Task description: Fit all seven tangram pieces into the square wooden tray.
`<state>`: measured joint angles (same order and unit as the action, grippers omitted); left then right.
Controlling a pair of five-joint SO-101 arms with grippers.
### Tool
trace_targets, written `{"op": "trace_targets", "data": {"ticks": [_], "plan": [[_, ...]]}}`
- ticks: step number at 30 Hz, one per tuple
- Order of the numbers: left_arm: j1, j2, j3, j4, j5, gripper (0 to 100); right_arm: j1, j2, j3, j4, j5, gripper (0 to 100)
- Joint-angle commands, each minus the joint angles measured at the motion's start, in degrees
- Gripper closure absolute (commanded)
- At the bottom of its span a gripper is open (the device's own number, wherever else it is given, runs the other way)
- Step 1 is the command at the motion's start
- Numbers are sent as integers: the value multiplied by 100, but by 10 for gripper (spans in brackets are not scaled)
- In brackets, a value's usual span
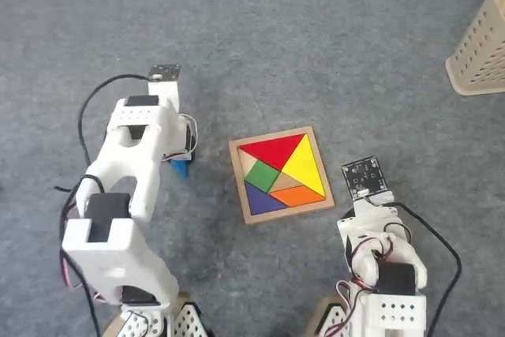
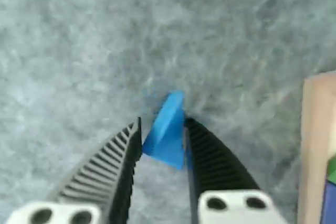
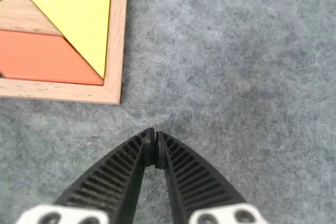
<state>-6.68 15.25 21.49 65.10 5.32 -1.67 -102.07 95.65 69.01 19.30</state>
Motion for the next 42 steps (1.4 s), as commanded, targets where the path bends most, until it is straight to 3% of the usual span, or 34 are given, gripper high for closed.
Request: {"op": "trace_targets", "data": {"ticks": [1, 14, 19, 23, 28, 33, 42], "plan": [[26, -26, -110, 18, 53, 930, 66, 48, 88, 31, 53, 992], [651, -62, -119, 35, 53, 987, 66, 48, 88, 31, 53, 992], [853, -897, -233, 440, 114, 988, 66, 48, 88, 31, 53, 992], [1371, -1459, -356, 598, 589, 988, 66, 48, 88, 31, 53, 992], [1916, -809, -848, 519, 905, 988, 66, 48, 88, 31, 53, 992], [2092, 255, -1666, 809, 1881, 988, 66, 48, 88, 31, 53, 992], [2215, 229, -1842, 1020, 2259, 988, 66, 48, 88, 31, 53, 992]]}}
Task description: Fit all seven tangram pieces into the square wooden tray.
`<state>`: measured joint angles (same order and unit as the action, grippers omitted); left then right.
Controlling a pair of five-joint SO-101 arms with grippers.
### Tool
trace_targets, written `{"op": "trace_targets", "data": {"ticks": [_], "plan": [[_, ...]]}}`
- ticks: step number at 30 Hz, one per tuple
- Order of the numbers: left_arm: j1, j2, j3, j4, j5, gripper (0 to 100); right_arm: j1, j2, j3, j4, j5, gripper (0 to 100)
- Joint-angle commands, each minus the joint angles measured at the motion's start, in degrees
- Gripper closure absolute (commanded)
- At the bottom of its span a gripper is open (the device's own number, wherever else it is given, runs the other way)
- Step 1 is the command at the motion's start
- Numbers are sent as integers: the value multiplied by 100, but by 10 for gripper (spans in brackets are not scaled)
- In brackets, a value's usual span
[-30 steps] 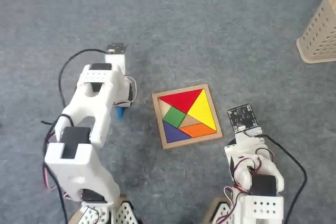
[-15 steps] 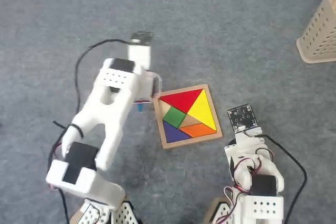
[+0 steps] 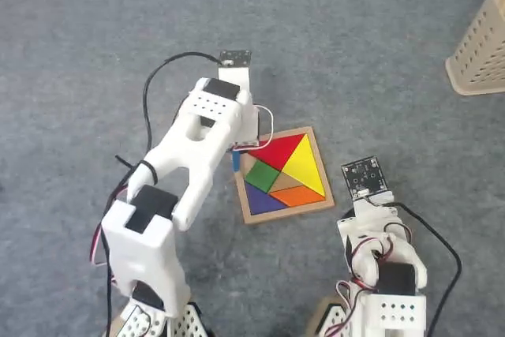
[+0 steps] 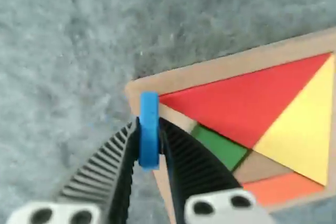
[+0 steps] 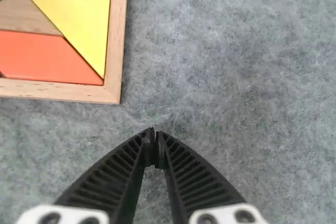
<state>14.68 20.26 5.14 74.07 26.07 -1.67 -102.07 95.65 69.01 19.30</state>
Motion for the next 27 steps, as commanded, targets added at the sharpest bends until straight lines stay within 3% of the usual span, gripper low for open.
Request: {"op": "trace_targets", "data": {"ticks": [1, 7, 20, 27], "plan": [[105, -273, -207, 132, 229, 988, 66, 48, 88, 31, 53, 992], [202, -273, -207, 149, 686, 988, 66, 48, 88, 31, 53, 992], [193, -273, -207, 9, 668, 987, 66, 48, 88, 31, 53, 992], [202, -264, -207, -18, 281, 987, 66, 48, 88, 31, 53, 992]]}}
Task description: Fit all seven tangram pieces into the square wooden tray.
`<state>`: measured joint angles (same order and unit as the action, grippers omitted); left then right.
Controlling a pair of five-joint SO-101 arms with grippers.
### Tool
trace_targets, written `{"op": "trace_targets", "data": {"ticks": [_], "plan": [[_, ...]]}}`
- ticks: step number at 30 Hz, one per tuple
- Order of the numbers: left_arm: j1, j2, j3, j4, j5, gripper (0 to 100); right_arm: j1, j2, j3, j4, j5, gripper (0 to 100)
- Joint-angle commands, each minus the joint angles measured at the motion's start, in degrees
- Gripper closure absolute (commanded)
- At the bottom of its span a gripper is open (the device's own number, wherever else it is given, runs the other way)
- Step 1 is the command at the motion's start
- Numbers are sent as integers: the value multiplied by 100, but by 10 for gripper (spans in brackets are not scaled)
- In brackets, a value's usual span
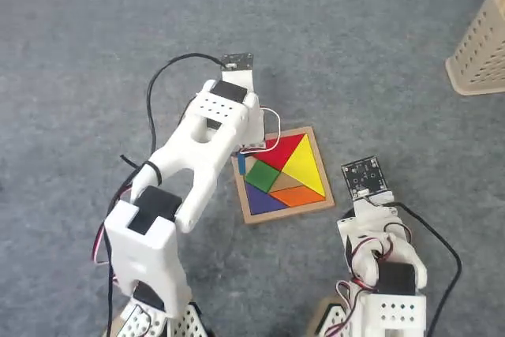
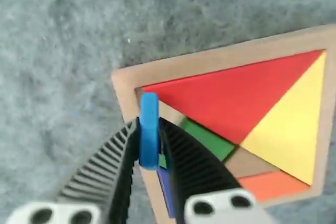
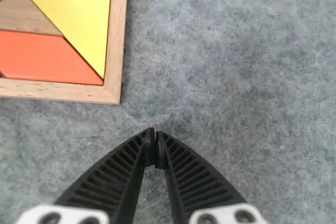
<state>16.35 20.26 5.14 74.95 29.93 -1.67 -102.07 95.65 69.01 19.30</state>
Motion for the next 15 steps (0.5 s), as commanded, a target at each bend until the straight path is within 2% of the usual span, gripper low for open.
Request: {"op": "trace_targets", "data": {"ticks": [1, 8, 15], "plan": [[44, -264, -207, -105, -114, 987, 66, 48, 88, 31, 53, 992], [62, -264, -207, -105, -114, 929, 66, 48, 88, 31, 53, 992], [62, -264, -207, -185, -114, 927, 66, 48, 88, 31, 53, 992]]}}
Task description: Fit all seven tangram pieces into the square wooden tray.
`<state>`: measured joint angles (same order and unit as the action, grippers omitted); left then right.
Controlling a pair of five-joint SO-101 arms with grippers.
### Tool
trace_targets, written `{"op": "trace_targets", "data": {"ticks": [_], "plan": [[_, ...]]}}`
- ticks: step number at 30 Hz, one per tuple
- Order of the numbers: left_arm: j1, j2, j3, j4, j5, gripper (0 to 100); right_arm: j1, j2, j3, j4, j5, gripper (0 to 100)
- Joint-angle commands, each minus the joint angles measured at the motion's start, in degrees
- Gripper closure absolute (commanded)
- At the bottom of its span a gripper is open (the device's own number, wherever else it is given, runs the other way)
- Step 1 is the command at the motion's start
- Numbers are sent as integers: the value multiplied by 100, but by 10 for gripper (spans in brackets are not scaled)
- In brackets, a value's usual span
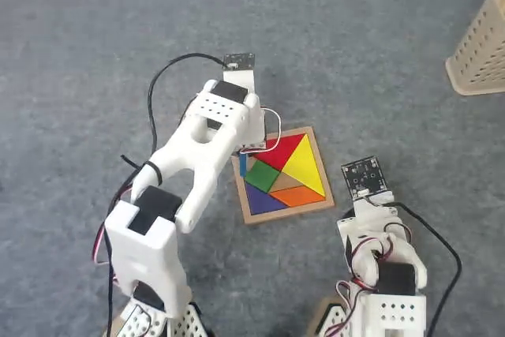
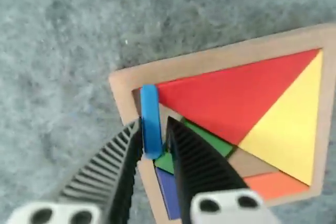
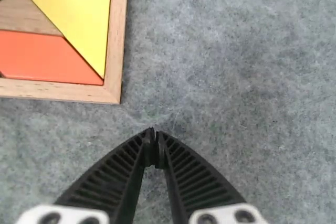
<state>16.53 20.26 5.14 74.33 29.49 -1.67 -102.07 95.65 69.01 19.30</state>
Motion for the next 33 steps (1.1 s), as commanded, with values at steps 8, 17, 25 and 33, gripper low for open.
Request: {"op": "trace_targets", "data": {"ticks": [8, 17, 25, 33], "plan": [[211, -264, -215, -123, -70, 927, 66, 48, 88, 31, 53, 992], [352, -264, -215, -211, -202, 927, 66, 48, 88, 31, 53, 992], [404, -273, -215, -211, -229, 927, 66, 48, 88, 31, 53, 992], [387, -273, -215, -264, -237, 927, 66, 48, 88, 31, 53, 992]]}}
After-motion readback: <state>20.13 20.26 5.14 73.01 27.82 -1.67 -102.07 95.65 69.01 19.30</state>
